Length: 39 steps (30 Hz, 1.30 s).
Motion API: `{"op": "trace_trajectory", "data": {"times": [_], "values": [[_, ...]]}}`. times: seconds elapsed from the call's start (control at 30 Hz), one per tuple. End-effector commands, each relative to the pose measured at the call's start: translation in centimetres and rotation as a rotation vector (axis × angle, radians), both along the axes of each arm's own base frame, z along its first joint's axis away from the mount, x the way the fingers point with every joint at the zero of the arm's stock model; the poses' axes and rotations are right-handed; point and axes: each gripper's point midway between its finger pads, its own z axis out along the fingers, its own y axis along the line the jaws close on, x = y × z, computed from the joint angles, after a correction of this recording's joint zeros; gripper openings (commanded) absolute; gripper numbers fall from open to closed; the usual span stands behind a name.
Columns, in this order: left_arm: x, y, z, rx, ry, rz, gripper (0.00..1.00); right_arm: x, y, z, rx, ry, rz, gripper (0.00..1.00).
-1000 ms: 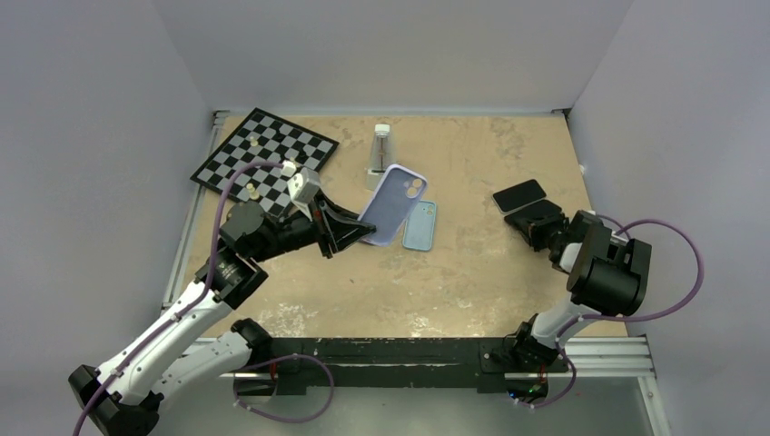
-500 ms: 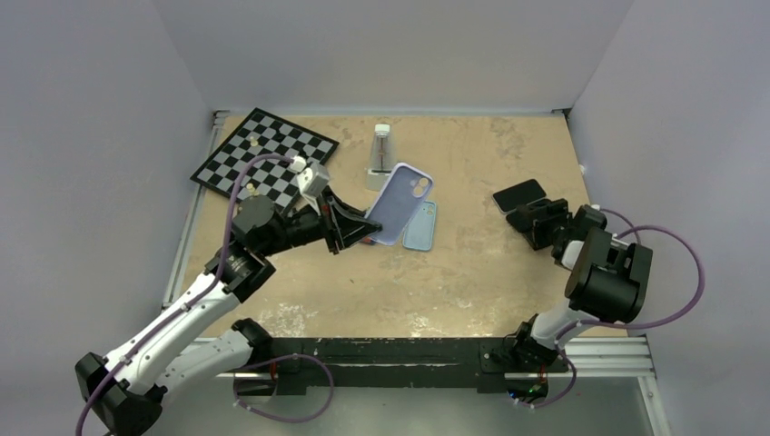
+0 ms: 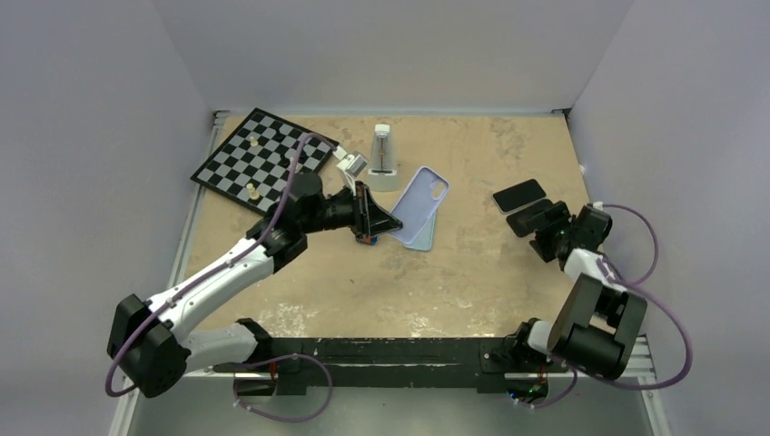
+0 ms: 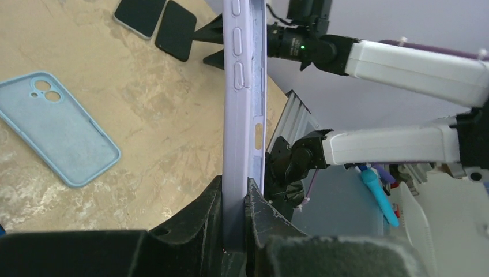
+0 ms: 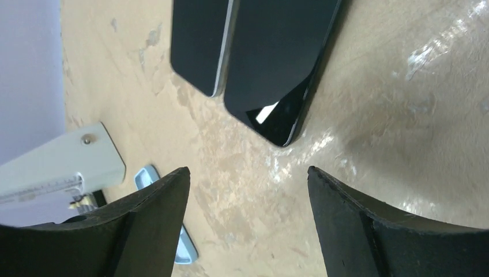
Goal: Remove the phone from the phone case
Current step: Place the phone at the center of the board, then place the phone case on the phone case.
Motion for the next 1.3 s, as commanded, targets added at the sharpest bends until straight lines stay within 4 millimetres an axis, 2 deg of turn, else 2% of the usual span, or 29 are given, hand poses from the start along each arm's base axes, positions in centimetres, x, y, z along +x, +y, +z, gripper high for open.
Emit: {"op": "trace_trajectory", "data": {"times": [0.0, 0.1, 0.13, 0.2, 0.27, 0.37, 0.5, 0.73, 0.9, 1.27], "values": [[0.4, -2.3, -0.7, -0.008, 0.136, -0.037, 0.00, -0.2, 0.5, 4.8, -0.244, -0.066, 0.089, 0.79], [1.5, -3.6, -4.0, 0.044, 0.235, 0.021, 0.00, 0.2, 4.8, 8.6, -0.317, -0.175, 0.220, 0.78], [2.2, -4.0, -5.7, 0.079, 0.275, 0.056, 0.00, 0.1, 6.5, 9.7, -0.324, -0.218, 0.268, 0.77], [3.5, -4.4, -8.3, 0.137, 0.321, 0.142, 0.00, -0.4, 8.8, 10.4, -0.319, -0.250, 0.332, 0.76], [5.1, -4.5, -10.7, 0.182, 0.364, 0.256, 0.00, -1.0, 9.6, 10.5, -0.307, -0.263, 0.349, 0.76], [7.1, -4.3, -13.8, 0.192, 0.438, 0.410, 0.00, -1.8, 9.5, 10.4, -0.332, -0.266, 0.360, 0.75], [8.8, -4.9, -16.1, 0.158, 0.515, 0.493, 0.00, -2.6, 9.5, 10.4, -0.361, -0.257, 0.390, 0.75], [10.4, -4.5, -17.8, 0.125, 0.570, 0.616, 0.00, -3.4, 10.1, 10.3, -0.348, -0.279, 0.417, 0.75], [10.6, -6.4, -17.5, 0.071, 0.597, 0.544, 0.00, -3.5, 10.4, 10.0, -0.341, -0.282, 0.436, 0.75], [10.4, -7.9, -18.3, 0.066, 0.615, 0.469, 0.00, -3.3, 10.5, 10.1, -0.335, -0.285, 0.441, 0.75]]}}
